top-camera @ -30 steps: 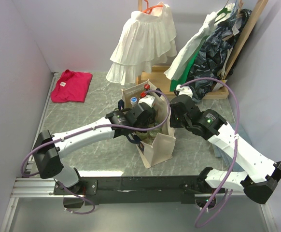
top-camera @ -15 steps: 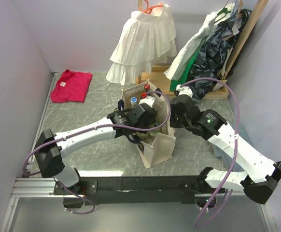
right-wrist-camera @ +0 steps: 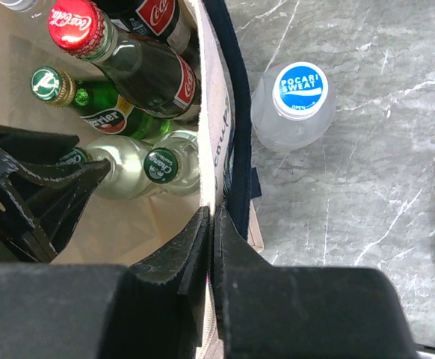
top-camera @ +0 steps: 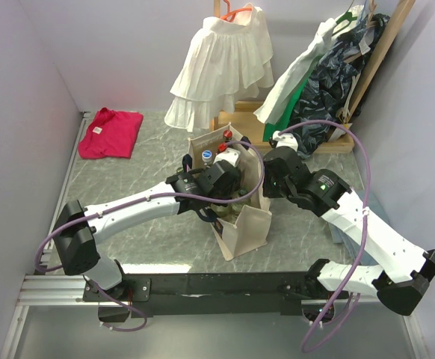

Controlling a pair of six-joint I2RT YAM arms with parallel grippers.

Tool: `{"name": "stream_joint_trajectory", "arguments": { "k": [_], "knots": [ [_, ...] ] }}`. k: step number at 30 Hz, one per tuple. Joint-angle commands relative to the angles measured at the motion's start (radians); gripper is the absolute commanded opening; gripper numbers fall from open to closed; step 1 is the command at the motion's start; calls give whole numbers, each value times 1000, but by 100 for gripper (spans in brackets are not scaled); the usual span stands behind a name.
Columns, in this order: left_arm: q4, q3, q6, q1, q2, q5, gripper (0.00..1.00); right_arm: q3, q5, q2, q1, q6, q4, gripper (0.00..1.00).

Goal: Place the beverage into the canvas bag
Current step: Place the drink in the canvas bag.

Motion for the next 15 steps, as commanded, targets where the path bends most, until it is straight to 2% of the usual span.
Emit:
{"name": "stream_joint_trajectory", "arguments": {
  "k": [1, 6, 15],
  "knots": [
    [53, 31, 8, 0, -26, -72, 44, 28, 14, 0, 3, 8, 16, 8],
    [49, 34, 10, 0, -33, -81, 50, 28, 14, -1, 3, 10, 16, 9],
    [44, 42, 10, 0, -39, -90, 53, 28, 14, 2, 2, 8, 18, 9]
  ]
}}
